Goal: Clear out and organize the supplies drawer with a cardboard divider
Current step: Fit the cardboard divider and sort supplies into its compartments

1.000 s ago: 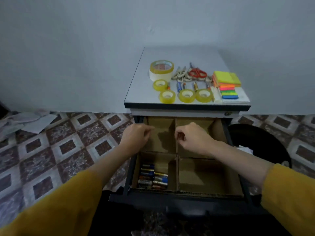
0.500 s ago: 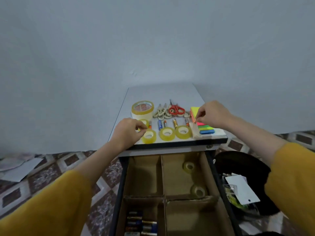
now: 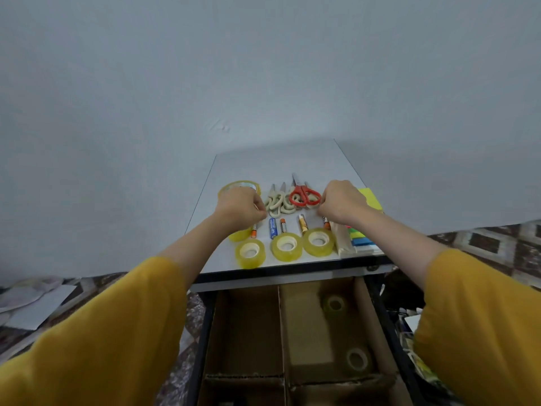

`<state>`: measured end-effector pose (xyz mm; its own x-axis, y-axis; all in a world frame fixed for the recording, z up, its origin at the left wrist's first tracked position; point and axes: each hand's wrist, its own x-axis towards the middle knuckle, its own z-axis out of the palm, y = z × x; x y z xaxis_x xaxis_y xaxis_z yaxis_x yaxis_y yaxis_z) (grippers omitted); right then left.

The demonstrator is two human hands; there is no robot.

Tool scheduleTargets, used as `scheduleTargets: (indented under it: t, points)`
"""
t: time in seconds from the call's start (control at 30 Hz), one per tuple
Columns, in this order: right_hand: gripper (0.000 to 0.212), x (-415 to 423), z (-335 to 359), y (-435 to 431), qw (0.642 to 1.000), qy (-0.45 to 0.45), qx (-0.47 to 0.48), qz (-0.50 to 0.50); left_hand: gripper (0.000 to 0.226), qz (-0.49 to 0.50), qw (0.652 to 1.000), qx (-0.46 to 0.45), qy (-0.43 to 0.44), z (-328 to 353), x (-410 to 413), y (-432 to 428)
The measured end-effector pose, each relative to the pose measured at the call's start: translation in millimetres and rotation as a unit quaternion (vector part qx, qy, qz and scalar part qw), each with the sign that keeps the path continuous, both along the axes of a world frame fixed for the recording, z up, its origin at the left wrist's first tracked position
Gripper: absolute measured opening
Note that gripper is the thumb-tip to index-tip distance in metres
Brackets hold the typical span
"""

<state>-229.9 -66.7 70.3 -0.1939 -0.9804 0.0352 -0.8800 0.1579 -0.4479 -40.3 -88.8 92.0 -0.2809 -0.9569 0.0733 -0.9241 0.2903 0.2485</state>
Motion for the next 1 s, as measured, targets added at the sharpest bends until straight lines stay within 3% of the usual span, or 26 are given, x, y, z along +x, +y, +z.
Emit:
scheduleTargets:
  t: [0.13,0.3,0.4,0.5,0.6,0.73,0.83,0.9,1.0]
  points:
    - [0.016,2,-7,-7,1.0,-0.028,0.006,0.008,0.014,-0.012,0.999,0.013,-0.036,-14,-15,-7]
    - [0.043,9,-5,-9,0.999,-0.016,0.022,0.023,0.024,-0.001,0.999,0.007,-0.054,-26,-24,-7]
    - [0.036,19,-5,-9,0.999,0.002,0.038,0.037,0.021,0.018,0.999,0.015,-0.027,-27,-23,-9]
    - [0.047,26,-8,-10,0.999,0.009,0.036,0.034,0.022,0.028,0.999,0.021,-0.002,-28,-21,-11]
    - [0.041,29,-11,-11,0.999,0.009,0.024,0.03,0.022,0.033,0.999,0.015,0.032,-30,-17,-12]
    - [0.02,27,-11,-8,0.999,-0.03,0.001,0.015,0.019,0.033,0.995,0.003,0.091,-30,-8,-8]
    - [0.031,23,-8,-3,0.997,-0.077,-0.018,-0.005,0.016,0.034,0.993,-0.009,0.113,-23,0,-1]
    - [0.022,20,-2,3,0.994,-0.105,-0.042,-0.01,0.015,0.036,0.991,-0.012,0.129,-16,6,6]
    - [0.028,16,8,16,0.984,-0.155,-0.089,0.007,0.018,0.04,0.986,-0.014,0.16,-7,16,20]
